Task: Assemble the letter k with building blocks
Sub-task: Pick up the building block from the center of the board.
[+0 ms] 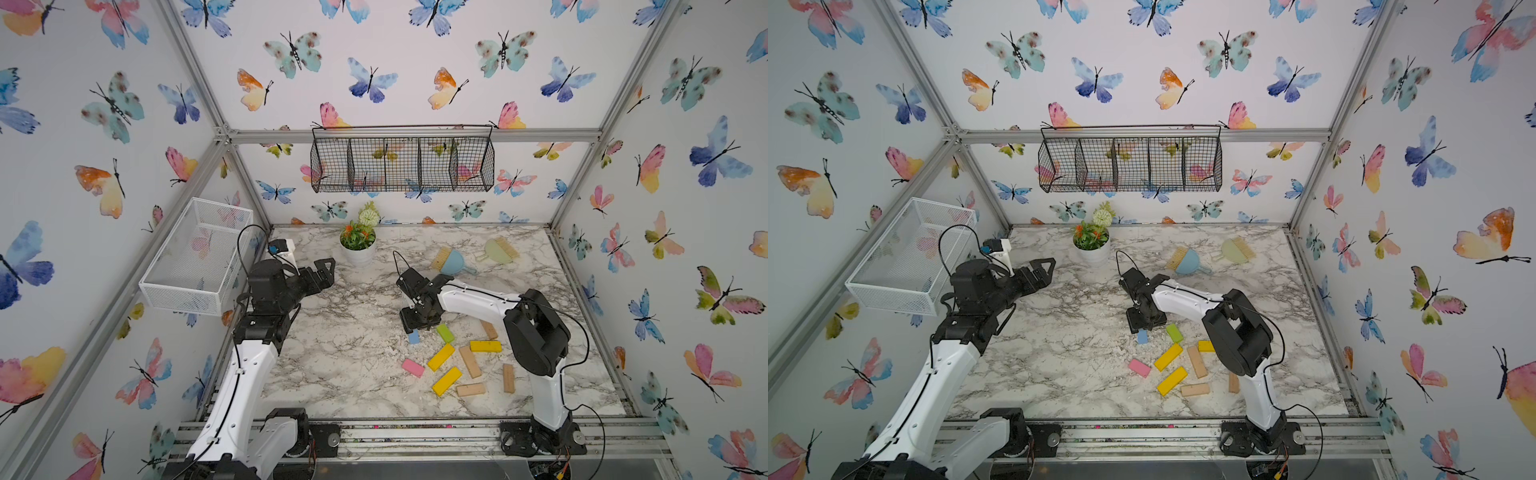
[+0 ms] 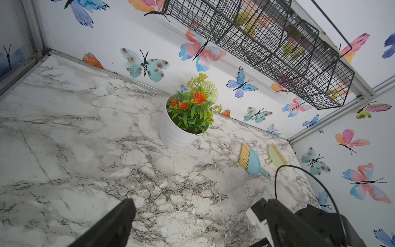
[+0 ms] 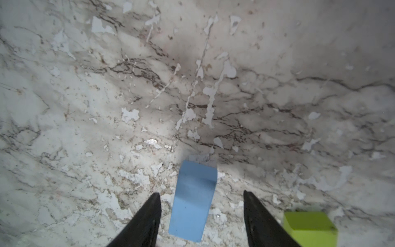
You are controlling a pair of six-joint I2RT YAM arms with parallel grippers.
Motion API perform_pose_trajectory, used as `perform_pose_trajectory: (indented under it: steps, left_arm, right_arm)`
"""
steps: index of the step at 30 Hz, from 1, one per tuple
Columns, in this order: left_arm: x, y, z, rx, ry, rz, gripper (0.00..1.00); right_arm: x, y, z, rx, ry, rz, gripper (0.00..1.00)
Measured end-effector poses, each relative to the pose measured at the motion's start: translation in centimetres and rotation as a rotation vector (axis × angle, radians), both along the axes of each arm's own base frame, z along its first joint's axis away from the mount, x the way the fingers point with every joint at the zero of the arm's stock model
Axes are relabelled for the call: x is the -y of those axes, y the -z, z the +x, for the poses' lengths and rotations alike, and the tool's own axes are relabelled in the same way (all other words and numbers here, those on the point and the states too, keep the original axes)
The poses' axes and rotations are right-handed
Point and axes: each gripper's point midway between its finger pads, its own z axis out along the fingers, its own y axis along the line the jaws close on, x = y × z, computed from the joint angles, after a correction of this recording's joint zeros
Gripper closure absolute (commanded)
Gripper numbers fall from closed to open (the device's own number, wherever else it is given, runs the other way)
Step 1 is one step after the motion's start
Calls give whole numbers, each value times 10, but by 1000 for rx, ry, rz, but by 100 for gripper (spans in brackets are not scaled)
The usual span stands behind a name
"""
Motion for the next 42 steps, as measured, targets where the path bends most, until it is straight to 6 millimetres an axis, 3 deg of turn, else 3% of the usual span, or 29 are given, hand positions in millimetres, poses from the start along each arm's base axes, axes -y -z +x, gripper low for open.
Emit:
perform_pose_trajectory:
  steps: [5, 15, 29, 37, 42]
  left_arm:
    - [-2, 0, 1, -2, -15, -3, 1]
    - [-11, 8, 2, -29, -77, -21, 1]
    - [-12, 8, 2, -31, -85, -25, 2]
    - [-12, 8, 2, -31, -85, -25, 2]
    - [-12, 8, 2, -30, -85, -25, 1]
  right_arm:
    - [2, 13, -5, -40, 3, -20, 42]
    - [1, 14, -10, -62, -3, -40, 50]
    - [-2, 15, -23, -103, -6, -93, 54]
    - [-1, 15, -18, -87, 8, -115, 74]
    - [-11, 12, -7, -61, 16, -101, 87]
